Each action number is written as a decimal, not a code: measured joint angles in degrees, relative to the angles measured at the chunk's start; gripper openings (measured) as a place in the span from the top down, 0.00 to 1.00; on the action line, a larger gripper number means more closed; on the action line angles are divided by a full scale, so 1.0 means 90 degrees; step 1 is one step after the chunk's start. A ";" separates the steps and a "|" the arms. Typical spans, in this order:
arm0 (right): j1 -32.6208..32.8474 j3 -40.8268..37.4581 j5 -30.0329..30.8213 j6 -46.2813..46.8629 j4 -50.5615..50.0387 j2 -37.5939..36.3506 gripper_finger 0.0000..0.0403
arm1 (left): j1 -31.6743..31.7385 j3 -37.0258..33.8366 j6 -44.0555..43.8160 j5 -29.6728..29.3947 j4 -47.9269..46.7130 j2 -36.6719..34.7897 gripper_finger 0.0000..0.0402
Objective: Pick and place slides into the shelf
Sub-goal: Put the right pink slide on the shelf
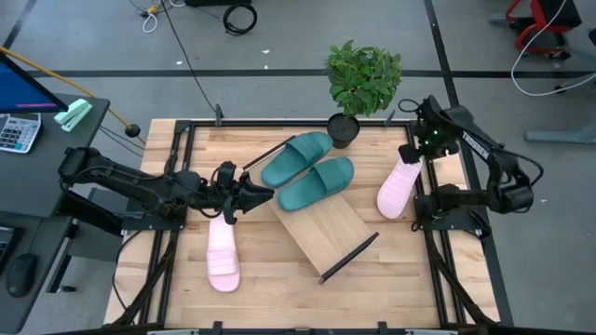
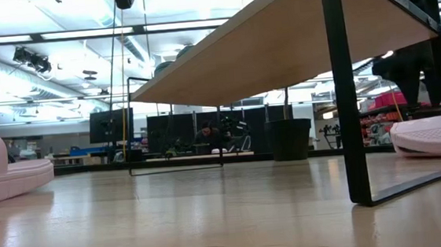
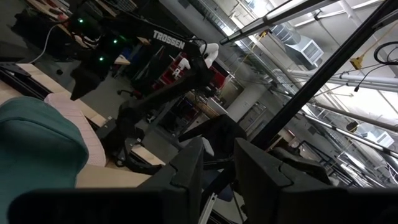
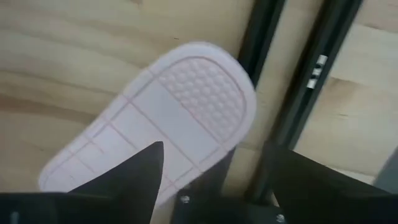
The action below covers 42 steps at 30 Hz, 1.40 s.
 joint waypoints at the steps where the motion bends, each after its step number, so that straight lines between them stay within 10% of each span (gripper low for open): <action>1: 0.0000 0.0000 0.0012 0.0069 0.0052 0.0042 0.30 | 0.0000 0.0000 -0.0001 -0.0001 0.0000 0.0000 0.76; 42: 0.0129 -0.0860 0.0315 0.1855 0.0905 0.0305 0.30 | -0.0039 0.0000 0.0000 0.0000 0.0007 0.0000 0.76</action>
